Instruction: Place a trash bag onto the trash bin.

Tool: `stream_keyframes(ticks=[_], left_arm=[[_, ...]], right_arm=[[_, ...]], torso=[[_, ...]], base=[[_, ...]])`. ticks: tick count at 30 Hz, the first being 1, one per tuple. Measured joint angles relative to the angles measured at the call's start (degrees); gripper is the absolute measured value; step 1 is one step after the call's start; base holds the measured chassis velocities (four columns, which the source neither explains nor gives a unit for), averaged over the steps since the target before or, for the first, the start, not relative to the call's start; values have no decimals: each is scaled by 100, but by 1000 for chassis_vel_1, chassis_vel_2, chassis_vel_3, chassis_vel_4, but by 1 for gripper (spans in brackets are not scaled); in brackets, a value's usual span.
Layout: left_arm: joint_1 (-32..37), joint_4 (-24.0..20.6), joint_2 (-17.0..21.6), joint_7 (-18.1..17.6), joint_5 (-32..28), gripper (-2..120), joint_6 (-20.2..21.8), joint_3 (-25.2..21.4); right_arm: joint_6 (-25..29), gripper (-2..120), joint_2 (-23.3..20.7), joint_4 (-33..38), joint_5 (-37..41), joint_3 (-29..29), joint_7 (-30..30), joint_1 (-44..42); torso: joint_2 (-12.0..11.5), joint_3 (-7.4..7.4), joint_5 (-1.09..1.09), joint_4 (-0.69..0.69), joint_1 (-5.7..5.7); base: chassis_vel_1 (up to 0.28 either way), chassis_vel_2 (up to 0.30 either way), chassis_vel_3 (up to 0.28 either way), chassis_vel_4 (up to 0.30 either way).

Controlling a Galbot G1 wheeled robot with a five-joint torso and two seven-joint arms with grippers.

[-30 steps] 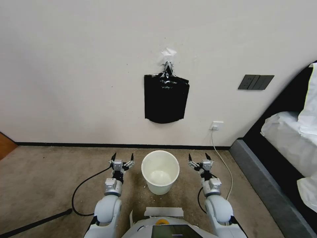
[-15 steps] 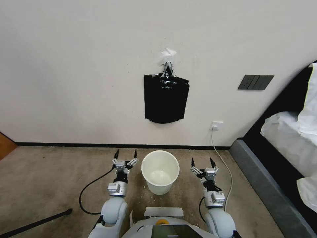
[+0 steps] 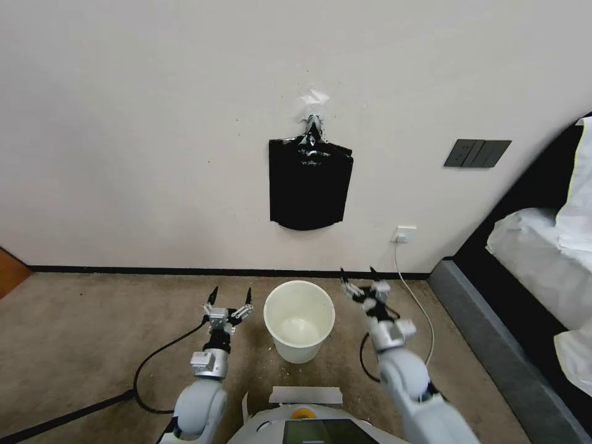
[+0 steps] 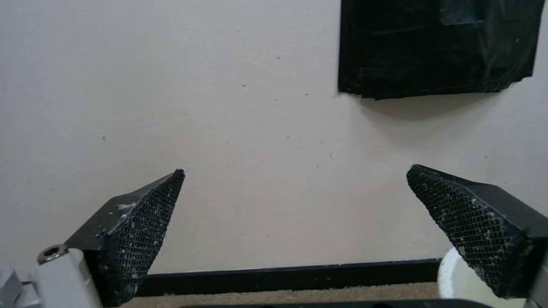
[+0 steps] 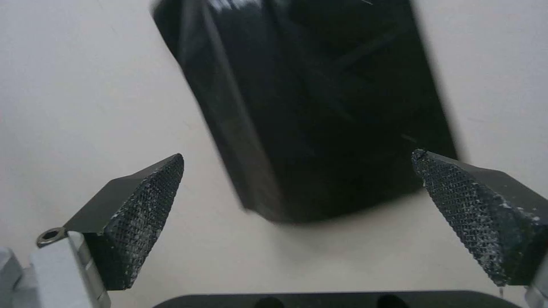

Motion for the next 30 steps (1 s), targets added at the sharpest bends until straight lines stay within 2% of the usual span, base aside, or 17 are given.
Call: stream_keyframes(ticks=[1,3,4,6,7,9,14,17,19,23,30], left_arm=[[0,0,0,0,0,100,0,0],[84,-50,-82,8,51,100,-53,-48],[84,-50,-82,8,51,100,-53,-48],[163,-108,-150,12,99,100,-91,-93],[163,-108,-150,12,99,100,-91,-93],[246,-164,-205,18,134,100,-118,-139],[402,-314,-290,21,160,100,-137,-237],[402,-314,-290,21,160,100,-137,-237],[487,-413,-321,22,167,100,-143,-305],[543,-484,-339,21,167,100,-144,-357],[595,-541,-342,12,160,100,-152,-408]], right_arm=[[0,100,0,0,0,0,0,0],[-179,100,52,-188,1001,-218,254,872],[-179,100,52,-188,1001,-218,254,872],[-286,100,245,-485,1804,-275,383,1664],[-286,100,245,-485,1804,-275,383,1664],[-358,100,488,-896,2430,-276,419,2286],[-453,100,987,-1849,3321,-275,458,3226],[-453,100,987,-1849,3321,-275,458,3226],[-499,100,1348,-2376,3713,-225,446,3711],[-503,100,1600,-2694,3749,-107,352,3968],[-546,100,1771,-2982,3648,-93,132,4160]], torso=[[0,0,0,0,0],[0,0,2,-3,0],[0,0,2,-3,0],[0,0,1,-2,0],[0,0,1,-2,0],[0,0,-1,-1,0],[0,0,1,-2,0],[0,0,1,-2,0],[0,0,0,-2,0],[0,0,1,-2,0],[0,0,1,-4,0]], base=[[0,0,0,0],[0,0,0,0],[0,0,0,0],[0,0,0,0],[0,0,0,0],[0,0,0,0],[0,0,0,0],[0,0,0,0],[0,0,0,0],[0,0,0,0],[0,0,0,0]])
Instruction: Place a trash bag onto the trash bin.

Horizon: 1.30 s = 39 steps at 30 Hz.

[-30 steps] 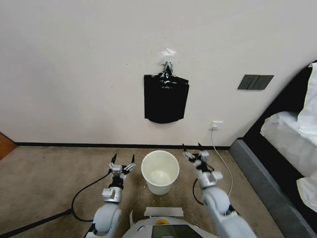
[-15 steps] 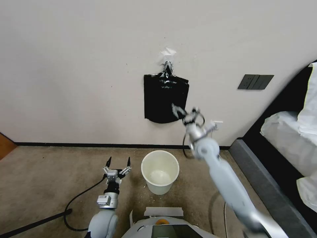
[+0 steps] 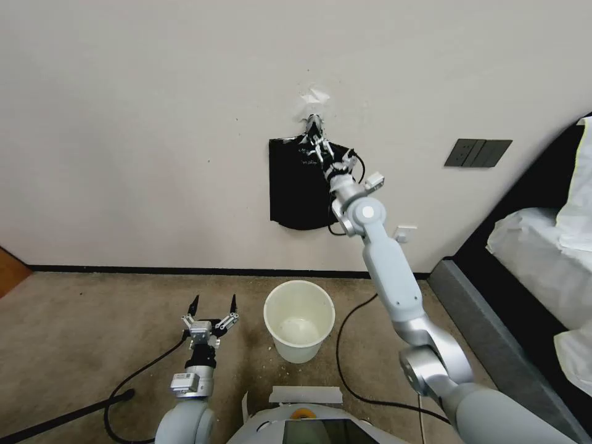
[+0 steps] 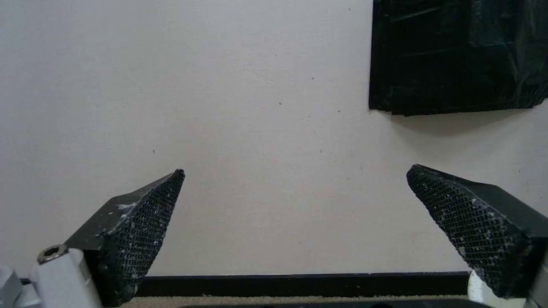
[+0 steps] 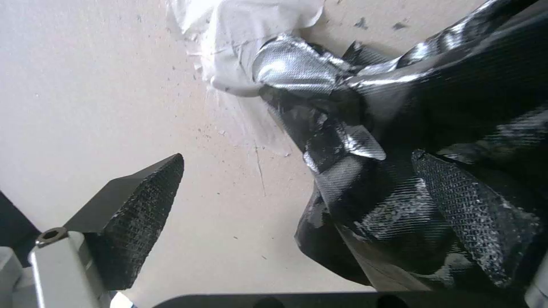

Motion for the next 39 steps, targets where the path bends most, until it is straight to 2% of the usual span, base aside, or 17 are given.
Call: stream_keyframes(ticks=[11,15,19,21,22,24,25,28,29,31,33,37,38,39], left_arm=[[1,-11,1,-9,-16,100,-2,14],[-6,-11,9,-12,-21,100,-2,22],[-6,-9,23,-13,-25,100,-2,25],[-2,-7,24,-15,-26,100,-3,31],[-2,-7,24,-15,-26,100,-3,31],[7,-3,22,-16,-26,100,-4,36],[7,-3,22,-16,-26,100,-4,36],[23,-3,18,-20,-27,100,-9,34],[23,-3,18,-20,-27,100,-9,34],[20,3,23,-21,-28,100,-10,34],[17,7,24,-21,-28,100,-11,34],[10,20,30,-24,-28,100,-11,45],[10,20,30,-24,-28,100,-11,45],[12,23,35,-24,-28,100,-11,46]], right_arm=[[-9,100,129,-317,-216,37,-210,162],[-9,98,150,-340,-231,61,-275,211],[-13,91,170,-369,-238,73,-335,243],[-19,82,200,-389,-255,93,-366,248],[-19,82,200,-389,-255,93,-366,248],[-22,70,213,-435,-282,115,-392,235],[-22,70,213,-435,-282,115,-392,235],[-22,55,197,-446,-290,145,-426,171],[-22,55,197,-446,-290,145,-426,171],[-23,44,185,-444,-302,147,-445,143],[-23,41,184,-444,-308,148,-450,138],[-23,22,191,-541,-369,153,-508,161],[-23,22,191,-541,-369,153,-508,161],[-23,16,199,-571,-382,161,-520,175]], torso=[[0,0,0,1,0],[0,0,0,1,0],[0,0,0,1,0],[0,-1,0,1,0],[0,-1,0,1,0],[1,0,0,2,0],[1,0,0,2,0],[0,0,1,1,0],[0,0,1,1,0],[1,0,1,1,0],[0,-1,1,1,0],[0,0,1,1,0],[0,0,1,1,0],[0,-1,0,1,0]], base=[[0,0,0,0],[0,0,0,0],[0,0,0,0],[0,0,0,0],[0,0,0,0],[0,0,0,0],[0,0,0,0],[0,0,0,0],[0,0,0,0],[0,0,0,0],[0,0,0,0],[0,0,0,0],[0,0,0,0],[0,0,0,0]])
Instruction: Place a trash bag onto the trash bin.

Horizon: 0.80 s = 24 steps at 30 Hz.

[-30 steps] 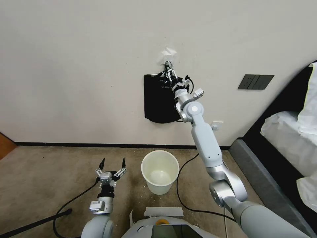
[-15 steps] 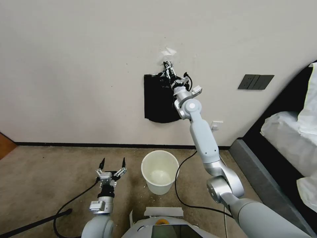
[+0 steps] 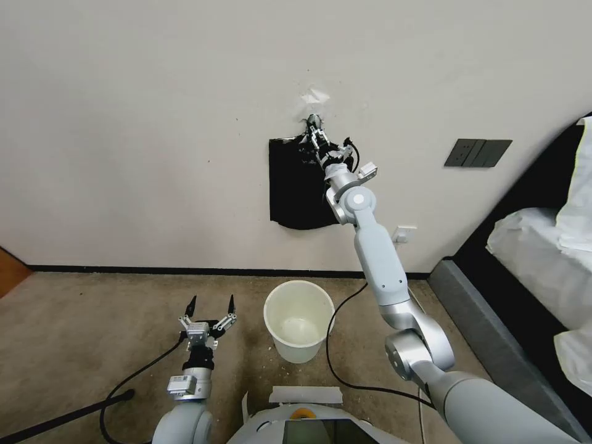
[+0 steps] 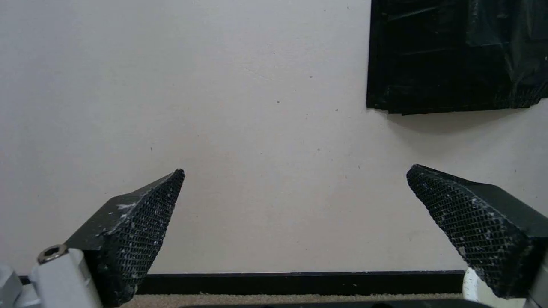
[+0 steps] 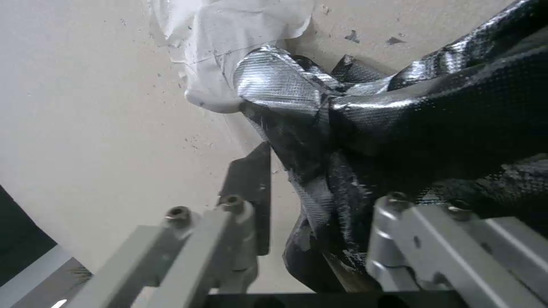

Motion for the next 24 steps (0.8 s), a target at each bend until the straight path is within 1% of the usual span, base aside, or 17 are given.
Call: stream_keyframes(ticks=[2,3,4,5,10,24], left_arm=[[4,5,15,-1,0,100,0,0],[4,5,15,-1,0,100,0,0],[5,11,25,-1,0,100,1,0],[2,20,27,-3,0,100,0,-1],[1,30,27,-6,-1,100,0,-1],[13,85,-14,-12,7,100,-40,18]], right_arm=[[2,10,16,-38,-23,17,-21,16],[2,10,16,-38,-23,17,-21,16],[3,3,25,-49,-42,25,-34,19],[5,0,31,-49,-62,28,-45,17],[17,0,36,-15,-136,33,-64,-36],[33,0,-46,544,-440,41,-147,-524]], torso=[[0,0,0,0,0],[0,0,0,0,0],[0,0,0,0,0],[0,0,0,0,0],[0,0,0,0,0],[0,0,0,1,0]], base=[[0,0,0,0],[0,0,0,0],[0,0,0,0],[0,0,0,0],[0,0,0,0],[0,0,0,0]])
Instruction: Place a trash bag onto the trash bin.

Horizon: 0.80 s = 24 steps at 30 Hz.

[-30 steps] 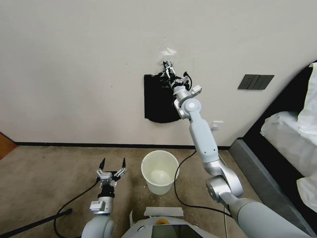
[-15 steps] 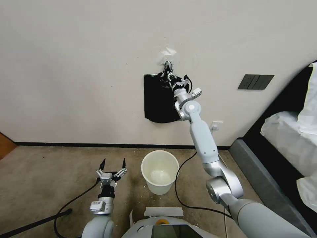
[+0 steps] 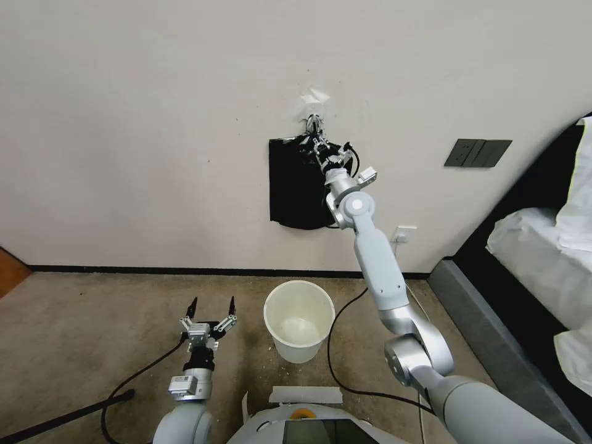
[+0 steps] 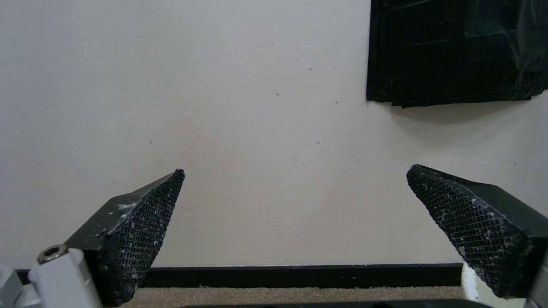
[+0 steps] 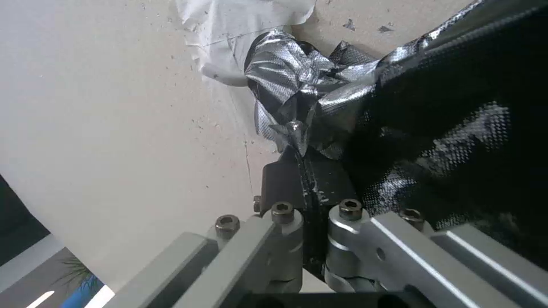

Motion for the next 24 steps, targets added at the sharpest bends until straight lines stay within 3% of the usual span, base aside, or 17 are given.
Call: stream_keyframes(ticks=[24], left_arm=[[-99,27,14,-9,2,100,-19,150]], right_arm=[[-8,0,-778,1752,-722,-391,9,-1843]], torso=[[0,0,1,-1,0]], base=[[0,0,0,0]])
